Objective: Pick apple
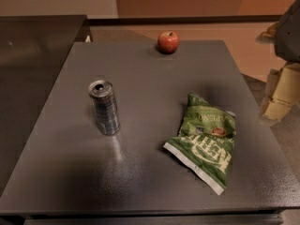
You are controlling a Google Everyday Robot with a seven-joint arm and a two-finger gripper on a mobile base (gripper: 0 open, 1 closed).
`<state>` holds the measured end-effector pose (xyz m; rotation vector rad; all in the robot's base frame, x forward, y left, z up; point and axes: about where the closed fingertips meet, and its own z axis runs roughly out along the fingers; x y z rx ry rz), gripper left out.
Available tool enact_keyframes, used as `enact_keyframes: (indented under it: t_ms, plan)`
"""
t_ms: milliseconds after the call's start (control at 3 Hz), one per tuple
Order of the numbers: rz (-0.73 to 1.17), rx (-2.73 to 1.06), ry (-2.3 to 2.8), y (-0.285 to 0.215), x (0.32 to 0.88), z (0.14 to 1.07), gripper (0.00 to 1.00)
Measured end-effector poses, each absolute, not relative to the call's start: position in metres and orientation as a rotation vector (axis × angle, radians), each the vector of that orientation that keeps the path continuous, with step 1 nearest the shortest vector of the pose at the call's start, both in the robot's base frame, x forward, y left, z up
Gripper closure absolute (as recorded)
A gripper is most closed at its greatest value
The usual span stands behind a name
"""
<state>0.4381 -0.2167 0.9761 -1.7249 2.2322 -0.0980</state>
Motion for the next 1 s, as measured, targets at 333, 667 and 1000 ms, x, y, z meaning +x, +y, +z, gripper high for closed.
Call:
enact_keyframes:
  t_ms: [333,667,1000]
  plan:
    - [-0.098,-1.725,2.232,-0.217,0.438,0.976,0.0]
    - [-0.076,-1.703,2.237,-0.212,0.447,0.974,0.0]
    - [-0.009,-1.621,2.248,-0.208,0.472,0.962,0.0]
